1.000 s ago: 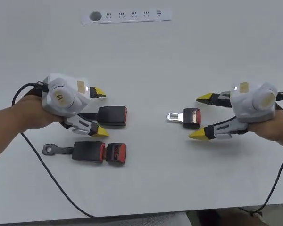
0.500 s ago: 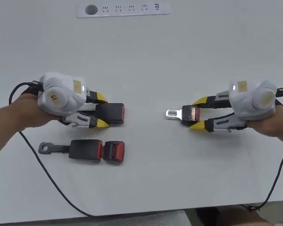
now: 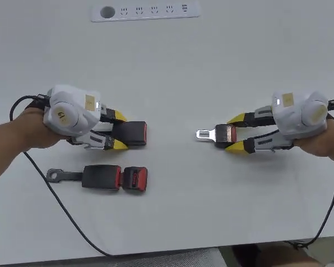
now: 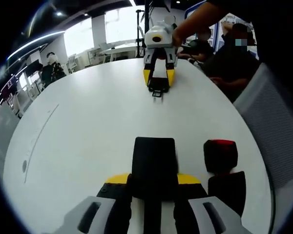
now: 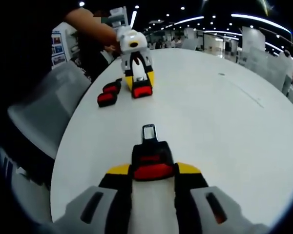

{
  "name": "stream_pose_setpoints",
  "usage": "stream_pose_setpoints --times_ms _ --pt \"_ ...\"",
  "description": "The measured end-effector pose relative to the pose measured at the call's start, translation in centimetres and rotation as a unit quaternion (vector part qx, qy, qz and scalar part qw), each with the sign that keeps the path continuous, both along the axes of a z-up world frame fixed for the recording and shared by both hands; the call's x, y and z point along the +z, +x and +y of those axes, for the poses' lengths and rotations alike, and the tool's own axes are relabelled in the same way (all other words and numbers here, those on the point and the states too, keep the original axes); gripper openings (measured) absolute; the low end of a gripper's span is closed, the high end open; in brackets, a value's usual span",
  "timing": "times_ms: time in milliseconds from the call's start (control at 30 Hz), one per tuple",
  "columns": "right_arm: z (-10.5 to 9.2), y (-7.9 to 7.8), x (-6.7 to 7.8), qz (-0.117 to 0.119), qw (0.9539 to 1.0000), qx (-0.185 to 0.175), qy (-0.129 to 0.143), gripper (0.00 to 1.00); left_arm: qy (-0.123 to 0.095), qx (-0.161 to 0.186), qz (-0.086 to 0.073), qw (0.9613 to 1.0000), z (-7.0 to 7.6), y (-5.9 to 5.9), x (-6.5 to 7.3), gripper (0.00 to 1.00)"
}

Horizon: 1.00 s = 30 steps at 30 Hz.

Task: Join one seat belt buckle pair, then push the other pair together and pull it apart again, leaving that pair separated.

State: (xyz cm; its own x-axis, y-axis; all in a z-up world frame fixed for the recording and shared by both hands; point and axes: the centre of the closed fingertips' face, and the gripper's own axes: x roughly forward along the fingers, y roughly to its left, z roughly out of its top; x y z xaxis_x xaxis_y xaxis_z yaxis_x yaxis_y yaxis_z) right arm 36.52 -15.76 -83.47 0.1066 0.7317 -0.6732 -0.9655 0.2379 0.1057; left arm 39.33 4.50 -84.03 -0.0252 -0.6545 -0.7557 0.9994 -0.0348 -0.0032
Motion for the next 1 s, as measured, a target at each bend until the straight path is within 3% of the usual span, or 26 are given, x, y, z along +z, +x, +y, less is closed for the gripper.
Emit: stream_pose_setpoints --times_ms 400,1000 --pt "1.5 0.7 -0.2 -0.002 0.9999 0.004 0.011 0.32 -0.006 0.002 0.008 1.0000 0.1 0.0 0.2 0.34" --pt "7.0 1.9 0.0 0.000 0.9994 0.012 0.033 0.32 0.001 0.005 0.013 0.9999 0.1 0.4 0.2 0.34"
